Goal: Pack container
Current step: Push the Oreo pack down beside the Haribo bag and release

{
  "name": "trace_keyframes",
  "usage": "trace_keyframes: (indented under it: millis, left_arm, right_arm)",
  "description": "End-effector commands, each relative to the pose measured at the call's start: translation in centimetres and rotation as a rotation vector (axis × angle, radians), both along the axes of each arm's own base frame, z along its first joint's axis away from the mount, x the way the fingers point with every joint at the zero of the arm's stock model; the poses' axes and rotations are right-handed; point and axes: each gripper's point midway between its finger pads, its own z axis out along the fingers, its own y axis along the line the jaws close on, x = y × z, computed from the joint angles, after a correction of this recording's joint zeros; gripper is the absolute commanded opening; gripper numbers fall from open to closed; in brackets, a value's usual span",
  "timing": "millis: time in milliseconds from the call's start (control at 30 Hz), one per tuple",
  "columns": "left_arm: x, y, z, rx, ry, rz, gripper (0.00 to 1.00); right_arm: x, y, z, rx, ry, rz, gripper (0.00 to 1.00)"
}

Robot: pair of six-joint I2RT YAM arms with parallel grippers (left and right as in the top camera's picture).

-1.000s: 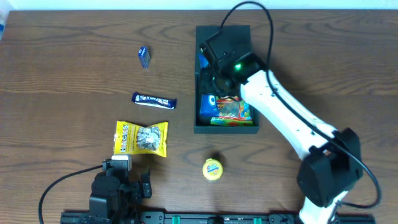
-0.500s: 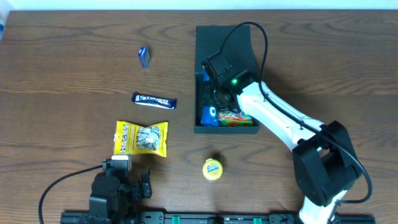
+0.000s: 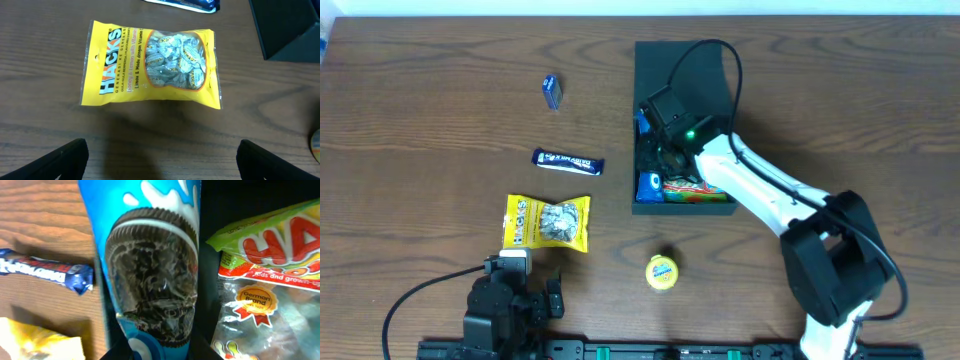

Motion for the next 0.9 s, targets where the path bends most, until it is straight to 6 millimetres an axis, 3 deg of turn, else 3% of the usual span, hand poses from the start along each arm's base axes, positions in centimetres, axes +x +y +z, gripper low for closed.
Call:
trace_keyframes:
  millis: [0,200,400,733,867]
  left_arm:
    - [-0.8,0.7,-1.5,0.028,0.057,0.025,0.96]
    - [-0.8,0.7,-1.5,0.028,0.057,0.025,0.96]
    - [-0.8,0.7,-1.5,0.028,0.057,0.025,0.96]
    - [-0.8,0.7,-1.5,0.028,0.057,0.025,0.96]
    - [-0.8,0.7,-1.5,0.028,0.057,0.025,0.96]
  right_arm:
    - [-0.8,0.6,-1.3,-0.012,0.03,0.029,0.01]
    - [-0.8,0.6,-1.4,-0.016,0.025,0.044,0.04]
    - [-0.8,0.6,-1.4,-0.017,0.024,0.046,0.24]
    - [-0.7,1.0,-1.2,0.003,0.02,0.052,0.38]
    - [-0.4,1.2,0.4,0.027,-0.015,0.076,0.42]
